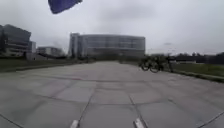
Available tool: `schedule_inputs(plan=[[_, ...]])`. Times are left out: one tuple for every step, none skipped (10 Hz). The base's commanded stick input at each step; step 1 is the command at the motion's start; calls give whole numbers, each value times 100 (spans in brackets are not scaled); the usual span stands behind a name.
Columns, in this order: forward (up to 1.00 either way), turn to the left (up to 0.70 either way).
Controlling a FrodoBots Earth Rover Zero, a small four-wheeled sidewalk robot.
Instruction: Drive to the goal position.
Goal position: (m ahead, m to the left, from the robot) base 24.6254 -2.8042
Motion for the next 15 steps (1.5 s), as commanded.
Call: schedule_inputs(plan=[[70, 0], [70, -16], [70, -35], [70, 0], [70, -2], [70, -22], [70, -33], [70, -35], [70, -24], [70, 0], [70, -8], [70, -24], [70, -32], [70, -25], [70, 0]])
